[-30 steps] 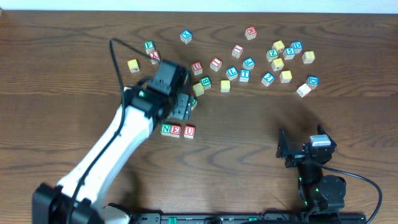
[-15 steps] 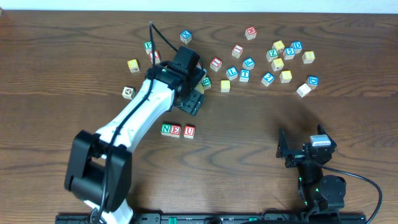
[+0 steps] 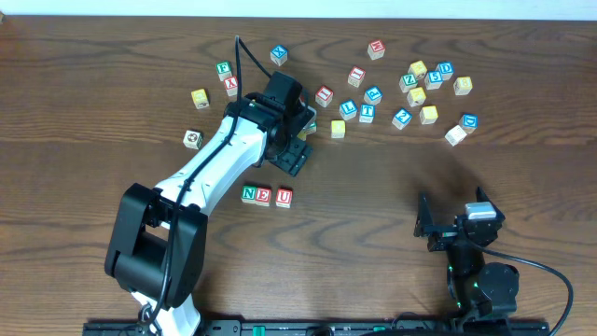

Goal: Spell out NEURIPS

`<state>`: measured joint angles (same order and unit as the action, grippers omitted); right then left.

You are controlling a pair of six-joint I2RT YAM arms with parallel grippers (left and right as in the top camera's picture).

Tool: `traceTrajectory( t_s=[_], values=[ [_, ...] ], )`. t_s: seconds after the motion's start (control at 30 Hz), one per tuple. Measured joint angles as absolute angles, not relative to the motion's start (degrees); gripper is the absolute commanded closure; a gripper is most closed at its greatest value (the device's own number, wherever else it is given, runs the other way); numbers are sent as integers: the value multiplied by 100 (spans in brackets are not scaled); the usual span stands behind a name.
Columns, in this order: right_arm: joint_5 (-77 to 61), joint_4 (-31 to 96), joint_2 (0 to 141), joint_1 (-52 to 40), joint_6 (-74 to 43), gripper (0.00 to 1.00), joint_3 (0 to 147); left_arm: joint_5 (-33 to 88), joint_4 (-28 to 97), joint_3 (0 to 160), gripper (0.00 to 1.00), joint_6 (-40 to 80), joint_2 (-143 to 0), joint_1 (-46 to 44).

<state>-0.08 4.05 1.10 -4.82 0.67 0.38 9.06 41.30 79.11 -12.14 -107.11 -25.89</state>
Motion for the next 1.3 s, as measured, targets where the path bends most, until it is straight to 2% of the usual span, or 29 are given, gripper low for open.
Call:
traceTrajectory(
  t_s=[0.2,1.17,1.3],
  values=[
    [-8,405,110,-482,67,1,38,1031,3990,7911,34,-1251,-10711,-2589],
    [-8,408,110,-482,67,1,38,1061,3553,7924,37,-1271,-11546,-2591],
    [-8,408,110,-482,67,1,38,1063,3538,7924,47,-1280,-11546,-2591]
  ],
)
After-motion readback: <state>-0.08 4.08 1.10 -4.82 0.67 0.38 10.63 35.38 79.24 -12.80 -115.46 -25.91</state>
